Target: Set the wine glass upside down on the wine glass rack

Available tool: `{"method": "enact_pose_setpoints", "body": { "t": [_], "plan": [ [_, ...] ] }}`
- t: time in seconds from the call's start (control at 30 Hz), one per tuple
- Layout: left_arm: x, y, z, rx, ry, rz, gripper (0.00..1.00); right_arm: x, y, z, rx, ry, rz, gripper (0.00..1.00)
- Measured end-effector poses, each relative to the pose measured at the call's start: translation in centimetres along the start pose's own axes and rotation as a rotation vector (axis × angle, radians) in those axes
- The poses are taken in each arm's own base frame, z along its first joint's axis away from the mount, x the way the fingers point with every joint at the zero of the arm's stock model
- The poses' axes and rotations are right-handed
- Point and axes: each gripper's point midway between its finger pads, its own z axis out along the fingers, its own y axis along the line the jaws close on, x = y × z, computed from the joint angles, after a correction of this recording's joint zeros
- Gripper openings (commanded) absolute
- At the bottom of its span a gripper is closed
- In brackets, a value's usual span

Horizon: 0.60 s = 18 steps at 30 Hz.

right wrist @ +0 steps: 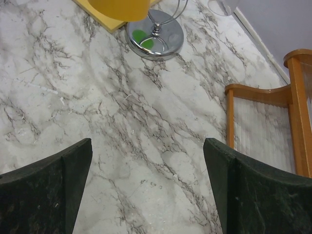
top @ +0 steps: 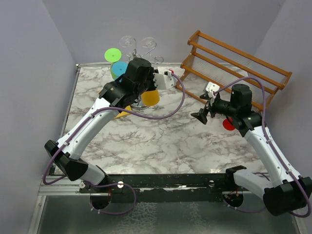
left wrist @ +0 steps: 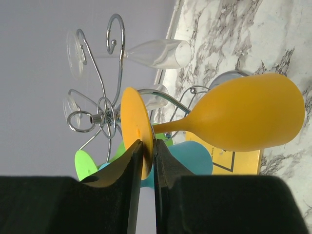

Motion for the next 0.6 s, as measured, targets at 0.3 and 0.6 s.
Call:
{"method": "enact_pose_setpoints", "body": {
  "t": [0.3,0.6],
  "plan": [
    [-0.07,-0.12,0.01,0.004,-0.003,-0.008,0.22,0.21,-0.01,0.02,0.003,0.005,0.002,0.96],
    [-0.32,-0.49,0.09,0.018,-0.017,-0.022,0.31,0.32,-0.12,0.01,0.01,0.009,0.003,0.96]
  ]
}}
